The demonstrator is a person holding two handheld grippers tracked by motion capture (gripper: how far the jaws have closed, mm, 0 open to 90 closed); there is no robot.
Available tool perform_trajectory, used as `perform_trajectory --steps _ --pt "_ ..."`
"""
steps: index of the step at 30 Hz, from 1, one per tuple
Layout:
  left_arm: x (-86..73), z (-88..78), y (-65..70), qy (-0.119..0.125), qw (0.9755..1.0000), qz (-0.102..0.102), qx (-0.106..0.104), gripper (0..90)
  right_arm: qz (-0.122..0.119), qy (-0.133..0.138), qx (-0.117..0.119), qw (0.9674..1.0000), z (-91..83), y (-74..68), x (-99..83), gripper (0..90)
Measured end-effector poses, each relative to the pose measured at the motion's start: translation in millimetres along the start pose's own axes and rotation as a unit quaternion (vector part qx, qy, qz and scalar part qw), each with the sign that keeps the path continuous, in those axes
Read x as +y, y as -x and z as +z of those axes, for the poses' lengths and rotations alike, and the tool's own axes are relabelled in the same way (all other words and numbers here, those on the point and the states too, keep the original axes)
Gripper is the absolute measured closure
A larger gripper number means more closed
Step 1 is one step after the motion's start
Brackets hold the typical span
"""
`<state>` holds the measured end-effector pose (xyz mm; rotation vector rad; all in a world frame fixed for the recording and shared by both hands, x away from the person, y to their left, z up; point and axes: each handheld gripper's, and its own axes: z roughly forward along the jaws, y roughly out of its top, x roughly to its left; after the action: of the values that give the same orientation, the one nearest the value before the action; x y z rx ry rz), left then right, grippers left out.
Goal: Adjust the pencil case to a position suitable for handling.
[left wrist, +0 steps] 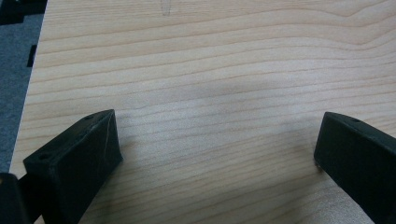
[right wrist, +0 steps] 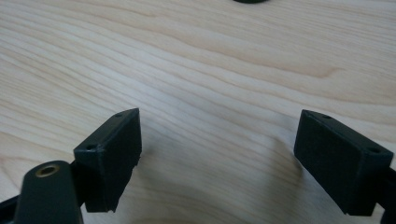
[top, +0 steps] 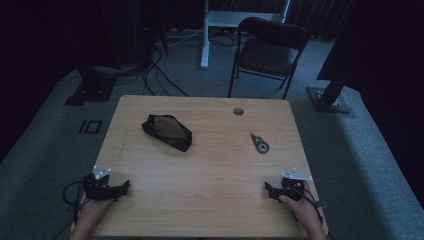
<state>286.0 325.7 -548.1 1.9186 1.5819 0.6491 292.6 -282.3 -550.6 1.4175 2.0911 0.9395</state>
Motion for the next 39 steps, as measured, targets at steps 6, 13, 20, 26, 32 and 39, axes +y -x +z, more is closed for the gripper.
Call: perform_trajectory --steps 6,13,20,26,32,39 --pt "0.1 0.1 -0.2 0.000 1.0000 0.001 -0.001 0.5 -0.004 0.008 0.007 0.9999 0.8 -5.2 8.6 13.4" --pt "0.1 0.1 -0.3 0.000 1.0000 0.001 -0.001 0.5 -0.003 0.017 0.014 0.9998 4.8 -10.5 16.3 13.6" --pt "0.2 0.1 -0.4 0.000 1.0000 0.001 -0.002 0.5 -0.014 0.024 0.026 0.9993 10.6 -21.6 25.7 13.7" --pt "0.2 0.2 -0.4 0.000 1.0000 0.001 -0.002 0.5 -0.017 0.033 0.042 0.9984 14.7 -31.3 36.7 13.7" --pt "0.2 0.2 -0.3 0.000 1.0000 0.001 -0.002 0.5 -0.028 0.035 0.047 0.9979 19.8 -39.9 45.7 14.0" --pt "0.2 0.2 -0.3 0.000 1.0000 0.001 -0.002 0.5 -0.032 0.042 0.061 0.9968 24.0 -51.6 57.5 14.1"
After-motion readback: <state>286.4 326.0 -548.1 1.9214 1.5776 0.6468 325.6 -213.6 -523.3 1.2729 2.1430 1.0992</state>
